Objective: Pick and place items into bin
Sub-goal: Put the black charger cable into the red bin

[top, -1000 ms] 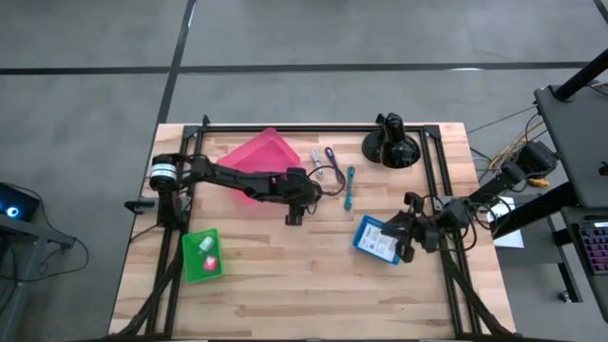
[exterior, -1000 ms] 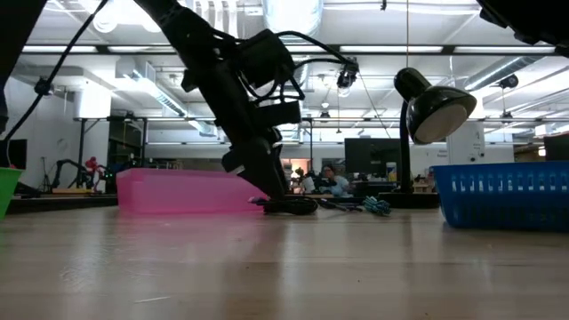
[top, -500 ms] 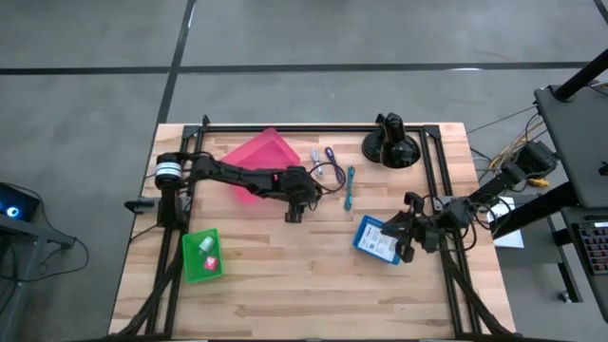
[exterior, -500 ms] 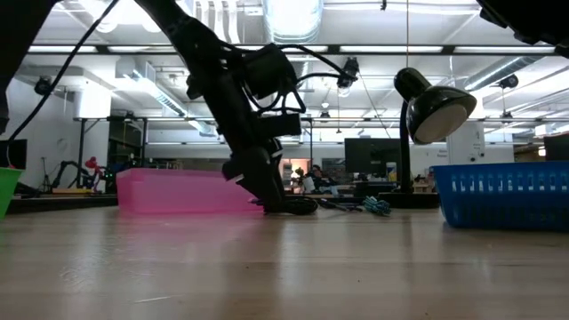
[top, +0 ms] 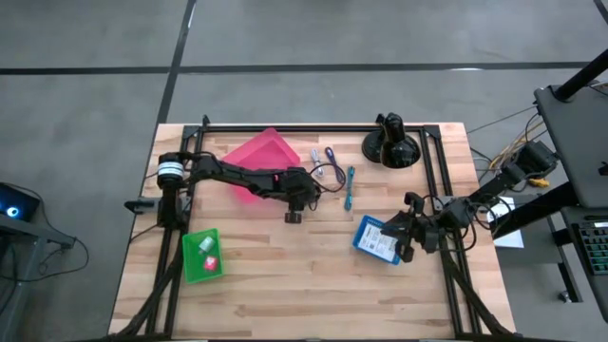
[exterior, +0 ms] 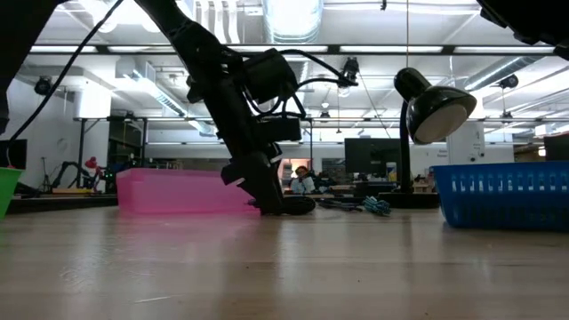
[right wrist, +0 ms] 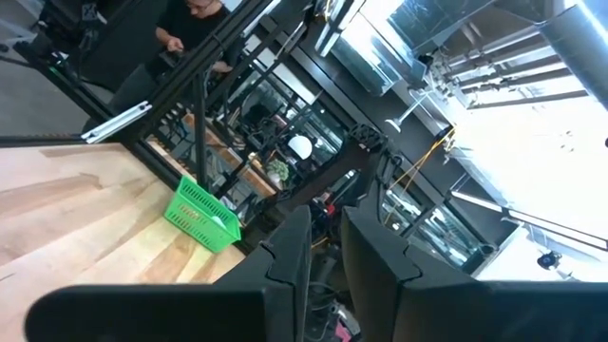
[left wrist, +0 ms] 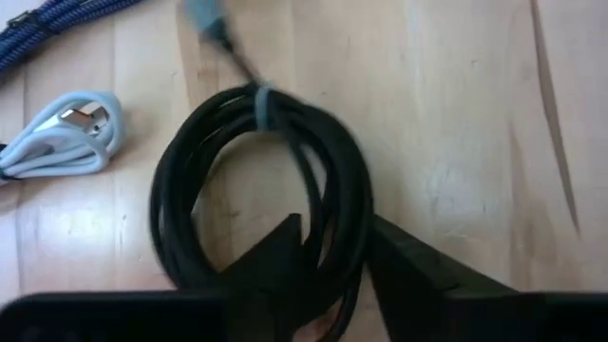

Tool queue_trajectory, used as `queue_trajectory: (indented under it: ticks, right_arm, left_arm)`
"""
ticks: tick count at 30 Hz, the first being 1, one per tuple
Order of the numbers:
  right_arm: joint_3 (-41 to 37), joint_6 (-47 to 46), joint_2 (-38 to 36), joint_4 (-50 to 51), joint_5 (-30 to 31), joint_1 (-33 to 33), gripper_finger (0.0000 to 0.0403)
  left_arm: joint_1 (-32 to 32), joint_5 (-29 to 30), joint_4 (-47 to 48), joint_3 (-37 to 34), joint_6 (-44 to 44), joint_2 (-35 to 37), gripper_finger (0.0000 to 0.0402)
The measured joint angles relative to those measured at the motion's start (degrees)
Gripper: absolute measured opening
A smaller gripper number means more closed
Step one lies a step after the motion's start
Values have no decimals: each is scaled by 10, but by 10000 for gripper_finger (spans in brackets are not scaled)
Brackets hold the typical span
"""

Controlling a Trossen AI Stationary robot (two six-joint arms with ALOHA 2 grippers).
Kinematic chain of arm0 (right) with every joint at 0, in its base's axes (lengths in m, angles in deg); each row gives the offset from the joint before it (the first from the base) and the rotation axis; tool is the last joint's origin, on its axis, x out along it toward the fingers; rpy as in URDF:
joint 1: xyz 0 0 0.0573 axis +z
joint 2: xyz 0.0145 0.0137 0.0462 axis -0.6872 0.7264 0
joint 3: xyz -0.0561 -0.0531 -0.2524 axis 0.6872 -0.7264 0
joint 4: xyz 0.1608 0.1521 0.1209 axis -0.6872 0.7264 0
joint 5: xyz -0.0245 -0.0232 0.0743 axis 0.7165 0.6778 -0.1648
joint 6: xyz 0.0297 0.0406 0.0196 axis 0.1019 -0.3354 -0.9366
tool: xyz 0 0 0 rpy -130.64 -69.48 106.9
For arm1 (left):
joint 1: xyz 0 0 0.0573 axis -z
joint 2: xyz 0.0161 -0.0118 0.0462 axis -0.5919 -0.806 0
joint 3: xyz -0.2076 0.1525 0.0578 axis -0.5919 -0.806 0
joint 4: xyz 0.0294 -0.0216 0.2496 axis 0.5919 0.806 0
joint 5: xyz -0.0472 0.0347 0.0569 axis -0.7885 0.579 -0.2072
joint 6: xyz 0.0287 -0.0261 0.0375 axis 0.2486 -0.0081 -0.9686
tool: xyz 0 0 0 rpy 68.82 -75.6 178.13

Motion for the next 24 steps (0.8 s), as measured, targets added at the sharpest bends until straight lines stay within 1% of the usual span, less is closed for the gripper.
queue_trajectory:
  ticks: [6,8,18,24]
  right_arm:
    - [0,1,0,0,0,0,52]
    - [0,1,0,0,0,0,52]
    - [0,1,0,0,0,0,52]
    - [0,1,0,1,1,1,52]
  left_arm:
    - [-2,0,-1,0,-2,-3,25]
    - [-2,1,-1,0,-2,-3,12]
    - [-3,7,3,0,-3,1,15]
    - [-2,13,12,-2,-3,21,15]
